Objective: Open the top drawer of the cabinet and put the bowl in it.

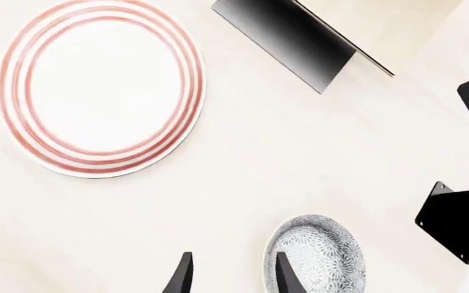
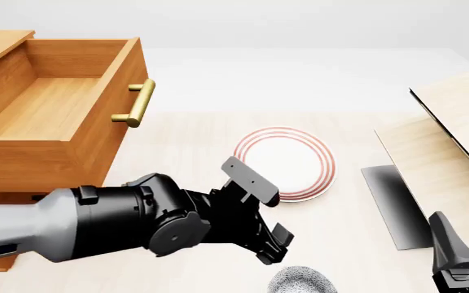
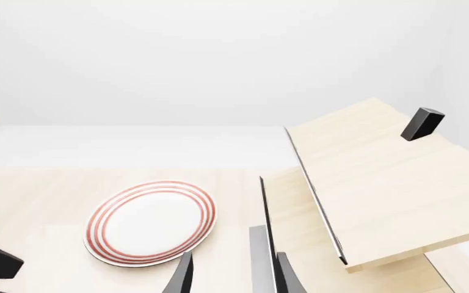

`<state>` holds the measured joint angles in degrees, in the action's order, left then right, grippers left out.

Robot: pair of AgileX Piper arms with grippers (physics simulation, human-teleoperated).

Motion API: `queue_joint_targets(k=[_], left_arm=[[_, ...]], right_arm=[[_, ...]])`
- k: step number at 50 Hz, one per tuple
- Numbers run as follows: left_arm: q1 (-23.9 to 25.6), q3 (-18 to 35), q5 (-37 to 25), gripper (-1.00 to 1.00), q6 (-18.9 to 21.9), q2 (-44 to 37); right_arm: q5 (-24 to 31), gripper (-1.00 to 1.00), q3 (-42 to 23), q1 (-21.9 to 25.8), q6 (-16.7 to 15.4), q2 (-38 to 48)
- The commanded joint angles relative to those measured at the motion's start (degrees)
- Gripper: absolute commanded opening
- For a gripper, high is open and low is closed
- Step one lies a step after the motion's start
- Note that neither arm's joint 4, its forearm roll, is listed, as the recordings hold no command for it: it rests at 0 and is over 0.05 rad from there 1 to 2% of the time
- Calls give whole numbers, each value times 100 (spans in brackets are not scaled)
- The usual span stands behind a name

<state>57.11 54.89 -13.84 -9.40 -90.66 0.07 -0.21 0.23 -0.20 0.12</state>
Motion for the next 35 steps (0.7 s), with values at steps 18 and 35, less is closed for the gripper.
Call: queue_joint_targets(k=[18, 35], left_arm=[[447, 67, 378, 100, -950, -888], [648, 84, 451, 100, -1352, -1211]], right_arm=[[-6, 100, 3, -5, 2, 3], [-6, 100, 3, -5, 4, 3]])
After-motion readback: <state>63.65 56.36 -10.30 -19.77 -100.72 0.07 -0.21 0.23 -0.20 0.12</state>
